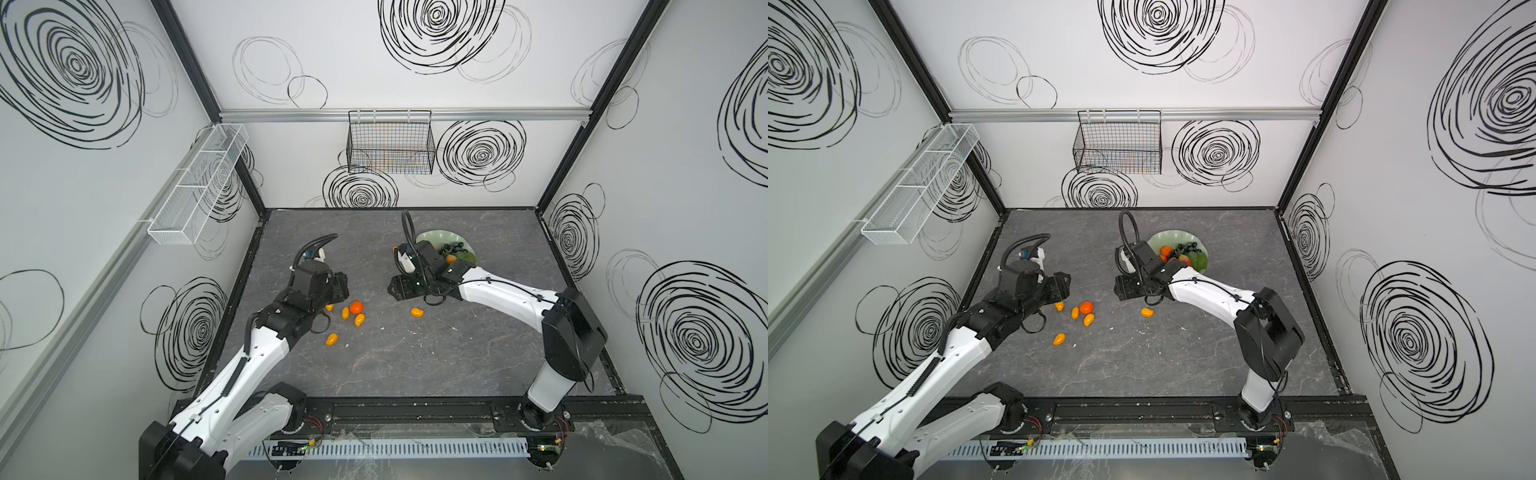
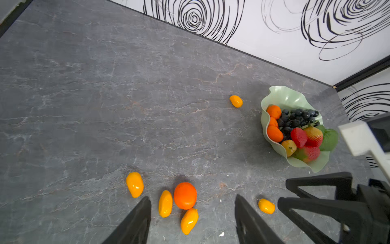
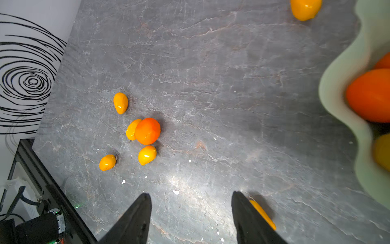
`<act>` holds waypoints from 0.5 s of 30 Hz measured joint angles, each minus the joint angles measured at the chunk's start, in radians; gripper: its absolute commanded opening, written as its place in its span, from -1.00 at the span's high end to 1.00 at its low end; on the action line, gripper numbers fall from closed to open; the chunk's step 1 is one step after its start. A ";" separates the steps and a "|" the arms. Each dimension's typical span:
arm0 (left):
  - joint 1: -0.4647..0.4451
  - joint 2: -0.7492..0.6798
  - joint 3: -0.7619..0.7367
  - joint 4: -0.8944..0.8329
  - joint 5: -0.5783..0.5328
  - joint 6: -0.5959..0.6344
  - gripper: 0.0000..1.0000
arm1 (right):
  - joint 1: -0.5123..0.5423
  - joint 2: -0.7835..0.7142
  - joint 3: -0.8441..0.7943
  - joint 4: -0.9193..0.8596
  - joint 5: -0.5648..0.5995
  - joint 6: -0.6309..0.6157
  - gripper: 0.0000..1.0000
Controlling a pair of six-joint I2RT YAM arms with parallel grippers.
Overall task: Place and organize the fake fruits in the fruit bowl
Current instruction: 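Withdraw the left gripper toward the pile while the right gripper moves over it, then lower the right gripper onto an orange in the pile and close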
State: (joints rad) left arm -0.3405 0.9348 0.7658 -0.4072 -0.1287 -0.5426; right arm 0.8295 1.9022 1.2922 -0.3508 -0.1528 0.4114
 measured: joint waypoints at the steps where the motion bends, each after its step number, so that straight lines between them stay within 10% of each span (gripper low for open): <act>1: 0.013 -0.015 -0.013 -0.006 0.005 -0.001 -0.38 | 0.011 0.018 0.018 0.001 0.004 -0.005 -0.36; 15: 0.159 -0.090 -0.096 -0.020 0.087 -0.004 -0.44 | 0.061 0.243 0.294 -0.056 0.039 -0.097 -0.51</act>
State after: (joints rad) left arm -0.1818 0.8452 0.6701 -0.4271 -0.0418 -0.5465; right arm 0.8902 2.1448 1.5867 -0.4068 -0.1135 0.3149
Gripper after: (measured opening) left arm 0.720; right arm 0.746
